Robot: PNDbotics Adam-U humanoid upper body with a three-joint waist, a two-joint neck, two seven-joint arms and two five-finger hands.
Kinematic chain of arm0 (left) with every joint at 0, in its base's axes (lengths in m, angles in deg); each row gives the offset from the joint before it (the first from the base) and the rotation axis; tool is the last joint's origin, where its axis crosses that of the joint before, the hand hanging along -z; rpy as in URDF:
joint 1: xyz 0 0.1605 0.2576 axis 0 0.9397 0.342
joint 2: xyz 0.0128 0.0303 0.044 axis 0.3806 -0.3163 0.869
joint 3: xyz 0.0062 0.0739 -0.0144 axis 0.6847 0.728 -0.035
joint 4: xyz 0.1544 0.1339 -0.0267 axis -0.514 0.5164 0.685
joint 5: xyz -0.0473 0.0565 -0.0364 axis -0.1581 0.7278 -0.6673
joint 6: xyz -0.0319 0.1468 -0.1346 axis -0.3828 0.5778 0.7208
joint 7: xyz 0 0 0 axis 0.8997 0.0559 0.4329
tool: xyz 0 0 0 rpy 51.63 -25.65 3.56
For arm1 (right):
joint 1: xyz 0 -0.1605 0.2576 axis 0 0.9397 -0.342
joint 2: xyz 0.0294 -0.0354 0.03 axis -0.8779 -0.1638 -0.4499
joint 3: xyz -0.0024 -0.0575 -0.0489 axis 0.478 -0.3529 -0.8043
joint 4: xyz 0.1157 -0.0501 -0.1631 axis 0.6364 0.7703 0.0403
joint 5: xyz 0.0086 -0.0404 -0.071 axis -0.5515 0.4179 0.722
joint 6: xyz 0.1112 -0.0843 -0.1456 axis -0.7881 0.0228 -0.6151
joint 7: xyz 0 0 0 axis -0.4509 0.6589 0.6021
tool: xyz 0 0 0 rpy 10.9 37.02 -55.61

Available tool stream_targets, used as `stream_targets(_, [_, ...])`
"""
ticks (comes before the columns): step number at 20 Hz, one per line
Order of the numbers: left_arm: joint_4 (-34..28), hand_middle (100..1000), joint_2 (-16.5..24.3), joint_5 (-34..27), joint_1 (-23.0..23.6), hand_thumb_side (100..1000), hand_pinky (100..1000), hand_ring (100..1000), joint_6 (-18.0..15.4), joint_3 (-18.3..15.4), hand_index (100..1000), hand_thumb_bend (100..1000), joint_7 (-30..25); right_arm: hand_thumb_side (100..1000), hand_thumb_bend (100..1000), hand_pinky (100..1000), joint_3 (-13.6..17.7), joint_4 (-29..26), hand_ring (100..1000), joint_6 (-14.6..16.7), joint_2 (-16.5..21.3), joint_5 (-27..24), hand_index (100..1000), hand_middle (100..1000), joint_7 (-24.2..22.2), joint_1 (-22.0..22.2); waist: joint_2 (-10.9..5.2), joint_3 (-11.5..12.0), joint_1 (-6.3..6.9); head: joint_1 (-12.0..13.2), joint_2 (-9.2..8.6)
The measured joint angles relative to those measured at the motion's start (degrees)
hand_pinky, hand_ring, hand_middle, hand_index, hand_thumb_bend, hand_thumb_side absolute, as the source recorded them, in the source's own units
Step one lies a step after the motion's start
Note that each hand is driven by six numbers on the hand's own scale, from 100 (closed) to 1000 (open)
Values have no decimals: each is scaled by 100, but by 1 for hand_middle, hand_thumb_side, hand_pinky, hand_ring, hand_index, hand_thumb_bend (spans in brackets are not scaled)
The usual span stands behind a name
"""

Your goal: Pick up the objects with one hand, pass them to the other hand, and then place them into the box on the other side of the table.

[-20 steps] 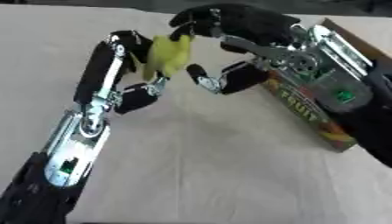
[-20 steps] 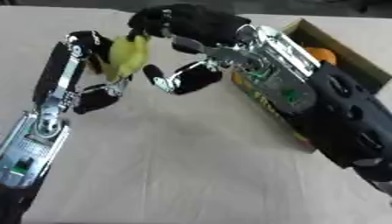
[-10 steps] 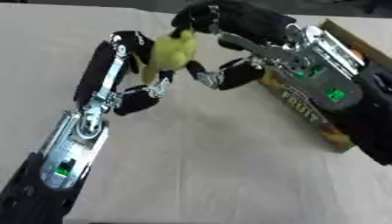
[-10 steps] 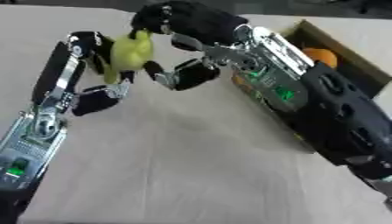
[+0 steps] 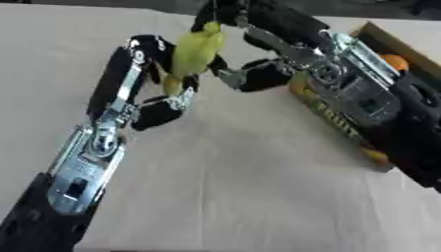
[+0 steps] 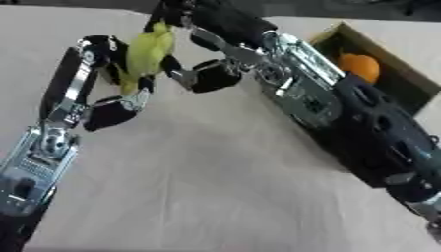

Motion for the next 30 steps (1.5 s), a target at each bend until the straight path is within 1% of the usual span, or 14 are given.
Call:
stream_targets(2, [25,465,-27,0,-1,100,355,475,-12,1,484,100,5,186,105,926,3,29,808,31,0,-28,754,706,-29,-12,1,5,0,-6,-20])
stream_targets(6, [45,466,-30,2,-10,100,356,477,-67,1,490,100,25,130,100,927,14,59,738,69,-10,-85,673,578,9,-37,2,31,-1,-15,-20])
stream_targets(8, [56,473,-31,23,-26,100,365,483,-83,1,514,100,39,138,100,927,14,70,712,84,-17,-165,646,540,45,-39,2,31,-1,-22,-20])
stream_targets(9, [56,484,-31,39,-33,100,378,493,-88,1,540,151,49,158,100,924,15,85,699,80,-18,-205,632,526,54,-39,2,31,-1,-25,-20])
stream_targets(11, [57,488,-31,87,-33,100,376,495,-77,1,561,189,93,194,100,919,16,103,681,69,-18,-281,617,514,61,-39,2,29,-1,-29,-18])
stream_targets(13, [58,497,-31,151,-33,100,384,502,-45,-1,581,282,181,223,100,917,16,105,668,54,-17,-338,604,504,46,-39,2,28,-1,-29,-13])
stream_targets(16, [58,504,-31,262,-34,100,386,509,24,-4,598,328,332,237,100,914,22,138,657,0,-10,-442,590,496,-3,-37,2,22,11,-30,26])
stream_targets(18, [58,533,-31,315,-36,100,407,532,67,-5,649,481,419,233,100,914,38,155,656,-57,-9,-531,586,495,-13,-35,2,9,21,-33,30])
stream_targets(19, [58,579,-31,329,-37,200,440,571,94,-5,699,652,457,231,100,913,47,166,655,-84,-9,-578,585,494,-11,-34,2,3,25,-33,30])
stream_targets(20, [60,612,-31,352,-38,270,468,601,123,-5,749,751,491,234,100,912,50,169,655,-113,-9,-626,582,493,-7,-29,2,-1,29,-34,32])
stream_targets(22, [93,671,-31,446,-38,359,511,648,196,-5,825,901,517,236,100,911,54,169,653,-157,-5,-691,578,491,8,1,2,-6,32,-34,35])
stream_targets(23, [114,682,-31,519,-38,367,528,664,245,-5,833,969,513,242,107,910,58,168,653,-176,6,-715,575,488,14,14,2,-10,33,-34,37])
stream_targets(24, [133,682,-30,611,-38,361,533,668,299,-5,833,1000,501,245,111,909,75,167,652,-190,17,-733,573,487,16,14,1,-19,36,-34,40])
stream_targets(30, [204,685,45,1249,33,328,548,679,593,-36,837,1000,428,237,100,907,194,60,651,-327,187,-786,571,485,85,143,-1,-130,63,-69,85])
